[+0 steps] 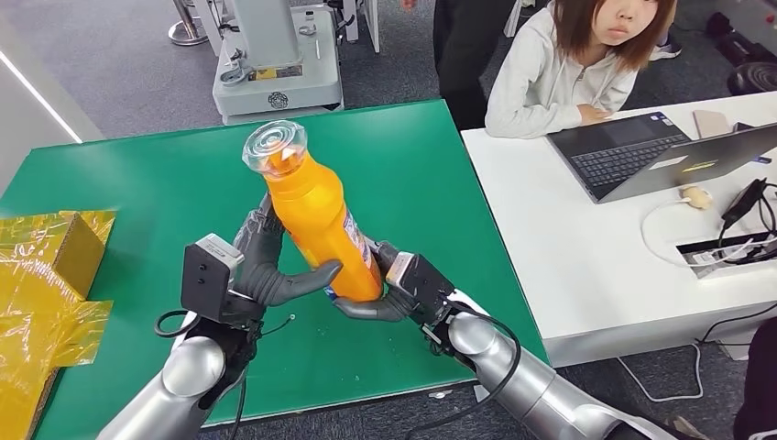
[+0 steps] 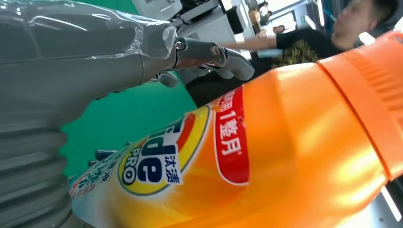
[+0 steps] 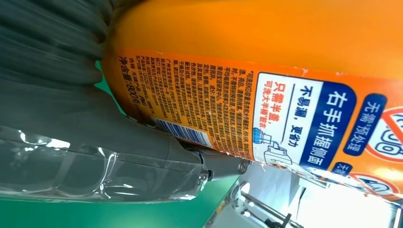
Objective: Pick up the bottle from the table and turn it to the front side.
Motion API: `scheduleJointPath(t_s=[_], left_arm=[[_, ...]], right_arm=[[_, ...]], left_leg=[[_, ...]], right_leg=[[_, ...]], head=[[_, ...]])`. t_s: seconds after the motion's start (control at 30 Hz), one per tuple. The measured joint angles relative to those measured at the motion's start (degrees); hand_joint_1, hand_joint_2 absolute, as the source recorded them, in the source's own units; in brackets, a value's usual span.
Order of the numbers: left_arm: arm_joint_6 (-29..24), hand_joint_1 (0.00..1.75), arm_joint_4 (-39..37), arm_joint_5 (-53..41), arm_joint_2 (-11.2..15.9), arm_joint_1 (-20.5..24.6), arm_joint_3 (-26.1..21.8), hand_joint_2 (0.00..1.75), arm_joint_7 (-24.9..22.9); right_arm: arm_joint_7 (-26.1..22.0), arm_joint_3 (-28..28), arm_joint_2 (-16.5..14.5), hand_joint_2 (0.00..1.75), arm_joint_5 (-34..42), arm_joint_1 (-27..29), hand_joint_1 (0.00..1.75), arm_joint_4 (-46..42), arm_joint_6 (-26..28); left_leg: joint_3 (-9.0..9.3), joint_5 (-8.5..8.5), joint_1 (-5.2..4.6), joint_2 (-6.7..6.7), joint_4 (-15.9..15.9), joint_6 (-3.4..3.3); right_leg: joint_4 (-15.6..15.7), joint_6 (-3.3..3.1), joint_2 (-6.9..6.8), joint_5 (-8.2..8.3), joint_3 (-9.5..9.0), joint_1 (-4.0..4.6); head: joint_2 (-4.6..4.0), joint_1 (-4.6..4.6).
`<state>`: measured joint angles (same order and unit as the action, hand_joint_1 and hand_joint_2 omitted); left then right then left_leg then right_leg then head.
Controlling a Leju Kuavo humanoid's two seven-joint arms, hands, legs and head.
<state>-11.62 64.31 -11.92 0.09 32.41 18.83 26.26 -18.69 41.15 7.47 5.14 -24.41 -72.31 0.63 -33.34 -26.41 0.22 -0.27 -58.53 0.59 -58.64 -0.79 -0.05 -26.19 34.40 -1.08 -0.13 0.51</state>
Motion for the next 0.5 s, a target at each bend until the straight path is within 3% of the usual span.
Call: scheduleJointPath(t_s=[0.1, 0.3, 0.5], left_arm=[[5.7, 0.00, -1.1, 4.5, 0.6, 1.2, 0.0, 1.75, -2.7], [23.0, 0.00, -5.8, 21.5, 2.0, 5.9, 0.0, 1.75, -11.4], [28.0, 0.00, -11.4, 31.2, 3.4, 11.1, 0.2, 1.75, -14.3]], right_arm=[[1.1, -0.8, 0.0, 1.75, -3.0, 0.7, 1.75, 0.2, 1.6], [0.9, -2.7, 0.2, 1.75, -7.5, 2.5, 1.75, 1.7, 3.4], [0.5, -4.1, 0.9, 1.75, -7.8, 2.7, 1.75, 4.0, 3.7]], left_leg=[[0.00, 0.00, 0.01, -0.01, 0.0, 0.00], [0.00, 0.00, 0.01, 0.00, 0.0, 0.00], [0.00, 0.02, 0.01, 0.01, 0.0, 0.02]], right_leg=[[0.0, 0.00, -0.01, 0.00, 0.01, 0.00], [0.0, 0.00, 0.01, 0.00, 0.01, 0.00], [0.0, -0.02, 0.02, 0.02, 0.02, 0.00]], head=[[0.00, 0.00], [0.00, 0.01], [0.00, -0.01]])
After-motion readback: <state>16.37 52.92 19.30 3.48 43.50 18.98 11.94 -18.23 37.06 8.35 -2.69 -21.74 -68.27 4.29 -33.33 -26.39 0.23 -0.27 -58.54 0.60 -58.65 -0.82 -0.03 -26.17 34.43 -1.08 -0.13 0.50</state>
